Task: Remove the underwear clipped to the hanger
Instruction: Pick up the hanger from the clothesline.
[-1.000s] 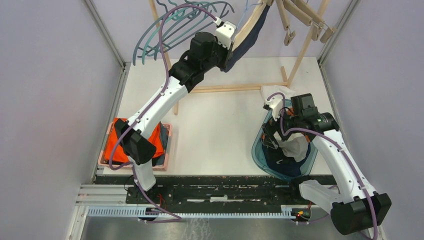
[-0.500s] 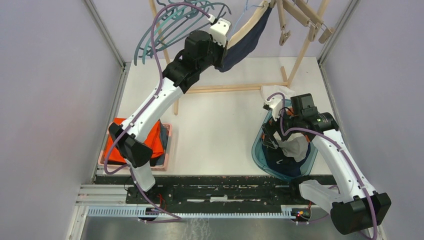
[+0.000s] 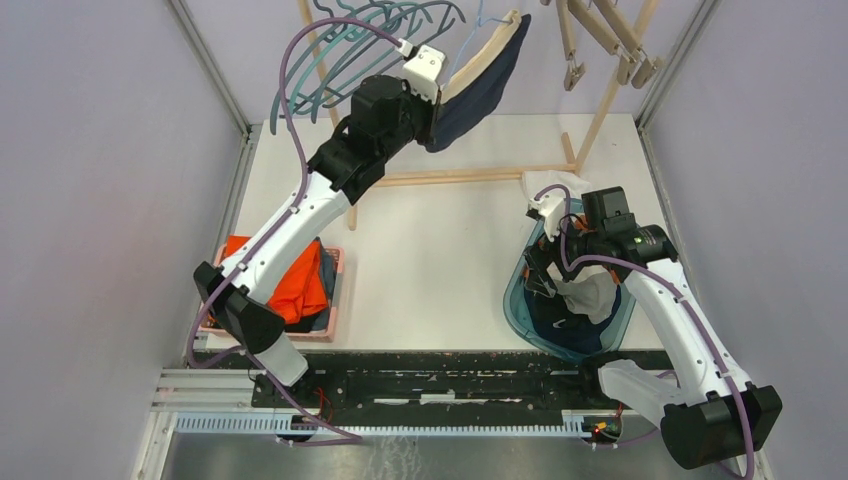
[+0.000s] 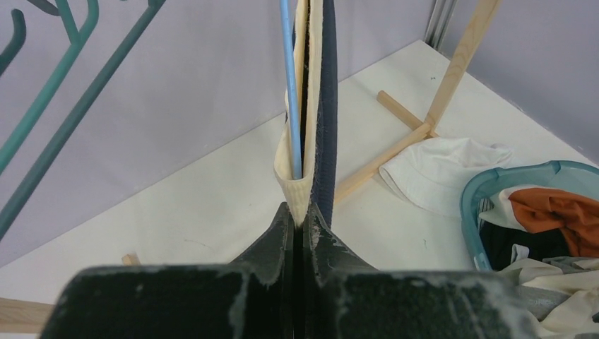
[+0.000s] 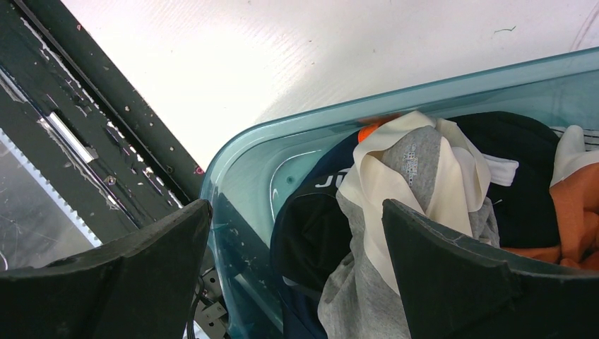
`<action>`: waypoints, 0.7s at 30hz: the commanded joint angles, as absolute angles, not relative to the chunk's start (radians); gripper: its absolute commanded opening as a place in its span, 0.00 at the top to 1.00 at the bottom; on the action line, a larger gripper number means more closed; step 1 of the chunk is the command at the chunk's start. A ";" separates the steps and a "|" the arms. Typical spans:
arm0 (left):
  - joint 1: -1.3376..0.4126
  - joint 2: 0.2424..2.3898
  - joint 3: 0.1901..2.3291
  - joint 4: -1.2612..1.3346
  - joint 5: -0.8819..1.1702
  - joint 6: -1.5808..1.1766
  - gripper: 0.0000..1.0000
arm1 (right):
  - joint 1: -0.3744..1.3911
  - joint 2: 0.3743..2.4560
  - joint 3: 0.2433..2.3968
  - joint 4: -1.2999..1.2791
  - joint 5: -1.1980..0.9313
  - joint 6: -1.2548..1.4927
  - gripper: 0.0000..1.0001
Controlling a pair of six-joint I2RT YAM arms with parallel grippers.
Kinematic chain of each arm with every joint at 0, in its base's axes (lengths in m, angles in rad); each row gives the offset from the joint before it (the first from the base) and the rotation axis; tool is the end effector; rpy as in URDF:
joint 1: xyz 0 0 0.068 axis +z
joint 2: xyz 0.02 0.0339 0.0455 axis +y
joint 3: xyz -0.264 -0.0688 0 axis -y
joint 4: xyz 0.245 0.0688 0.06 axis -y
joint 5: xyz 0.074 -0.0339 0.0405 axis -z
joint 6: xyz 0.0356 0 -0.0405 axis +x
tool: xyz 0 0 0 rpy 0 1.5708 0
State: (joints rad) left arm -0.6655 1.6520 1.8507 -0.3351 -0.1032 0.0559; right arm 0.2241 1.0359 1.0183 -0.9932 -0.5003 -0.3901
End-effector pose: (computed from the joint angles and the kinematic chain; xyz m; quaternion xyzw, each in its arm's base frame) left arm 0.2997 -0.2306 0.4689 0.2339 0.7162 -0.1599 0.6378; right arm 0.1789 0.0583 0.3071 -0.3467 0.8669 0.2149 0.2866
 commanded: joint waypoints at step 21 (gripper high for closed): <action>-0.669 1.459 1.618 0.084 -0.057 0.137 0.97 | 0.219 1.051 1.016 -0.957 -0.517 -0.397 0.00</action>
State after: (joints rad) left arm -0.6655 1.5177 1.6276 -0.0929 -0.0967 0.1173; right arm 0.2241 1.0512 1.0164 -0.9871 -0.5003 -0.3901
